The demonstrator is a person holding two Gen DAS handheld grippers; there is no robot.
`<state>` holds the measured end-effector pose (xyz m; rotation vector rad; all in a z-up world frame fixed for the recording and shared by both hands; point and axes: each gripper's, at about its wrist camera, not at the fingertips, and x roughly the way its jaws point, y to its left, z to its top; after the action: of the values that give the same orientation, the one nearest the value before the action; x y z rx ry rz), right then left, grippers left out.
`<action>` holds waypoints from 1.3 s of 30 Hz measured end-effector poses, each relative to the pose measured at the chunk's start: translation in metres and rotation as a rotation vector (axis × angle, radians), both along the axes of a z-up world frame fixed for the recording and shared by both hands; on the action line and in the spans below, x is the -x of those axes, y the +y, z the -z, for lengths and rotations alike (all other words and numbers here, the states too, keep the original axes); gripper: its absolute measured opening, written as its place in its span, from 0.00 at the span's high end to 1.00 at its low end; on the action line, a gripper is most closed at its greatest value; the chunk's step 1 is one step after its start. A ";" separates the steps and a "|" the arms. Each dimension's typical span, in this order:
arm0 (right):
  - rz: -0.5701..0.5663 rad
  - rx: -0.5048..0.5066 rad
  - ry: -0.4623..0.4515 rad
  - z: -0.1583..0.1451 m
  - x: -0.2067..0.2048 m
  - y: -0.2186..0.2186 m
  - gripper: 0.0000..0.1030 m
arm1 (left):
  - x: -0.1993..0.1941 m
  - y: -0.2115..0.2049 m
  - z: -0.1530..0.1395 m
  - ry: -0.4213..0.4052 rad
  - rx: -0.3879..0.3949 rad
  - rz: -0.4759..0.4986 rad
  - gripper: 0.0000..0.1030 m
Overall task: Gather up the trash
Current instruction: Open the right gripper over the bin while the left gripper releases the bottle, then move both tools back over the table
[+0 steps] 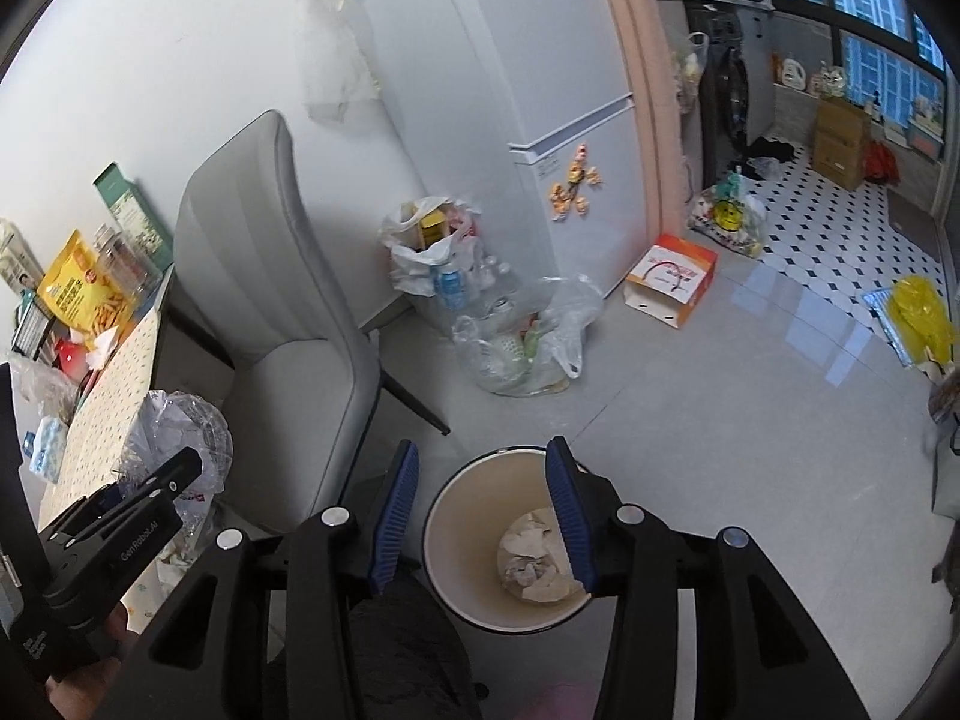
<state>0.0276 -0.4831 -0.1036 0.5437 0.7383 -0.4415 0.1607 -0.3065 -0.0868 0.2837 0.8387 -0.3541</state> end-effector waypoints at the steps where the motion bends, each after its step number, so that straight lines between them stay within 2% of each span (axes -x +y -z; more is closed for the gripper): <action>1: 0.008 0.002 -0.001 -0.001 0.003 -0.003 0.55 | 0.002 -0.006 0.001 0.005 -0.001 0.013 0.55; 7: 0.068 0.007 -0.001 -0.002 0.032 -0.023 0.51 | 0.018 -0.045 0.002 0.018 -0.003 0.096 0.55; 10: 0.095 0.000 0.001 0.000 0.044 -0.034 0.51 | 0.025 -0.059 -0.001 0.028 0.025 0.145 0.54; 12: 0.111 -0.005 0.001 0.002 0.051 -0.039 0.51 | 0.031 -0.067 -0.003 0.023 0.018 0.167 0.36; 13: 0.116 -0.009 0.000 0.003 0.053 -0.041 0.50 | 0.032 -0.069 -0.004 0.010 0.015 0.169 0.21; 16: 0.119 -0.020 -0.003 0.005 0.055 -0.045 0.49 | 0.033 -0.065 -0.011 -0.023 0.018 0.154 0.14; 20: 0.106 -0.023 -0.011 0.004 0.053 -0.044 0.47 | 0.025 -0.054 -0.015 -0.030 0.022 0.103 0.12; 28: 0.077 -0.003 -0.031 -0.003 0.048 -0.030 0.29 | 0.022 -0.021 -0.026 -0.060 0.037 0.040 0.08; 39: -0.027 0.044 -0.049 -0.026 0.020 0.020 0.22 | 0.017 0.062 -0.046 -0.101 0.084 -0.097 0.07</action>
<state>0.0075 -0.4628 -0.0774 0.5010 0.6867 -0.4166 0.1437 -0.2444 -0.0407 0.1808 0.7333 -0.2806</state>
